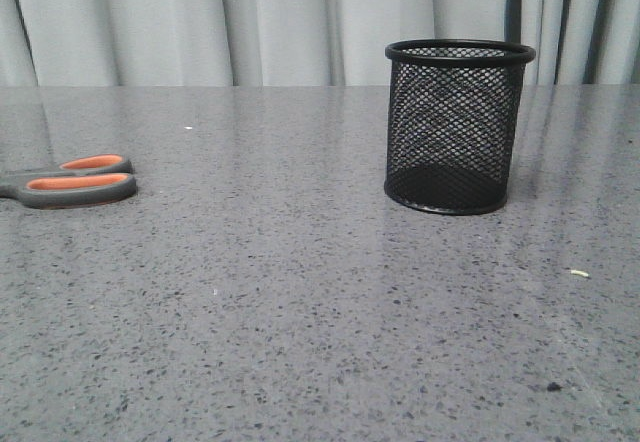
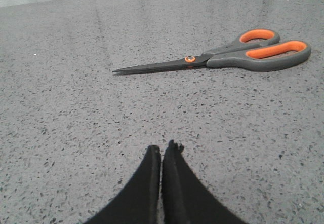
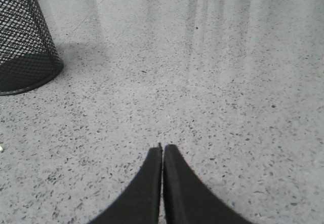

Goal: Put scissors into bucket

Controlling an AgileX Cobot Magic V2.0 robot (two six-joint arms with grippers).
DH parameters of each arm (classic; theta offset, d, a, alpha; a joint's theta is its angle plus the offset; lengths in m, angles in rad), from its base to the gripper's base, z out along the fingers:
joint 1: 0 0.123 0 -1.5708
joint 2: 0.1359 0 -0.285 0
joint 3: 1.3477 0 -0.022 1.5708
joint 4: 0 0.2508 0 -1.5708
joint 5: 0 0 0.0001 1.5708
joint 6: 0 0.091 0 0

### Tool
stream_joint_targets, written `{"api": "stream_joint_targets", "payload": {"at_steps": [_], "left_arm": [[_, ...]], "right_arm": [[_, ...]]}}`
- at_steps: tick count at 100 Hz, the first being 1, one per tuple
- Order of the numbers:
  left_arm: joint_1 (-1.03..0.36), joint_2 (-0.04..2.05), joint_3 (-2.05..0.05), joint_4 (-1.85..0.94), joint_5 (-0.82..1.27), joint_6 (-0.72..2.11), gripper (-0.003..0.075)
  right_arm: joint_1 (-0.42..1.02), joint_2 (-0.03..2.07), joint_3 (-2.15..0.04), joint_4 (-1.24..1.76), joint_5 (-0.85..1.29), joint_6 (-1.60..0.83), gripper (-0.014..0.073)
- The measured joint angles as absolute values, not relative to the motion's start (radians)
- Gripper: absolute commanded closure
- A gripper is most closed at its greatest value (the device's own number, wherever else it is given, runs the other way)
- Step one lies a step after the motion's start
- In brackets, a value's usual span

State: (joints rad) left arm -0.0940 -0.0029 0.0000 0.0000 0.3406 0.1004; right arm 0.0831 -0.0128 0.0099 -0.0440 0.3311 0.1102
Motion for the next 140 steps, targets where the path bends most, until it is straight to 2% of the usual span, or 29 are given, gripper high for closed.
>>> {"api": "stream_joint_targets", "payload": {"at_steps": [32, 48, 63, 72, 84, 94, 105, 112, 117, 120, 121, 122, 127, 129, 134, 140], "left_arm": [[-0.094, -0.003, 0.000, 0.000, 0.341, 0.100, 0.0740], [-0.094, -0.003, 0.000, 0.117, 0.308, 0.102, 0.0740], [-0.094, -0.003, 0.000, 0.109, 0.075, 0.100, 0.0740], [-0.094, -0.003, 0.000, 0.000, -0.087, 0.059, 0.0740], [-0.094, -0.003, 0.000, -0.291, -0.225, -0.061, 0.0740], [-0.094, -0.003, 0.000, -0.557, -0.230, -0.097, 0.0739], [-0.094, -0.003, 0.000, -0.668, -0.168, -0.108, 0.0734], [-0.094, -0.003, -0.003, -0.672, -0.113, -0.108, 0.0659], [-0.094, -0.003, -0.019, -0.625, -0.065, -0.102, 0.0547], [-0.094, -0.003, -0.042, -0.566, -0.033, -0.093, 0.0448], [-0.094, -0.003, -0.048, -0.552, -0.018, -0.092, 0.0448], [-0.094, -0.003, -0.054, -0.525, -0.010, -0.091, 0.0390], [-0.094, 0.000, -0.113, -0.433, 0.035, -0.083, 0.0283], [-0.094, 0.002, -0.129, -0.402, 0.049, -0.082, 0.0255], [-0.094, 0.025, -0.194, -0.349, 0.077, -0.079, 0.0239], [-0.094, 0.078, -0.258, -0.318, 0.128, -0.074, 0.0255]], "right_arm": [[0.083, -0.013, 0.010, -0.044, 0.299, 0.110, 0.0638], [0.083, -0.013, 0.010, 0.017, 0.063, 0.110, 0.0638], [0.083, -0.013, 0.010, 0.062, -0.149, 0.110, 0.0638], [0.083, -0.013, 0.010, 0.114, -0.170, 0.110, 0.0638], [0.083, -0.013, 0.010, 0.184, -0.147, 0.110, 0.0638], [0.083, -0.013, 0.010, 0.204, -0.145, 0.110, 0.0638], [0.083, -0.013, -0.020, 0.211, -0.086, 0.110, 0.0628], [0.083, -0.013, -0.069, 0.211, 0.010, 0.110, 0.0563], [0.083, -0.009, -0.114, 0.209, 0.096, 0.110, 0.0475], [0.083, -0.001, -0.149, 0.207, 0.135, 0.110, 0.0397], [0.083, 0.002, -0.156, 0.206, 0.145, 0.110, 0.0380], [0.083, 0.008, -0.169, 0.206, 0.164, 0.110, 0.0363], [0.083, 0.039, -0.212, 0.204, 0.223, 0.110, 0.0236], [0.083, 0.054, -0.230, 0.203, 0.245, 0.110, 0.0209], [0.083, 0.096, -0.267, 0.202, 0.291, 0.110, 0.0134], [0.083, 0.147, -0.306, 0.200, 0.337, 0.110, 0.0118]]}}
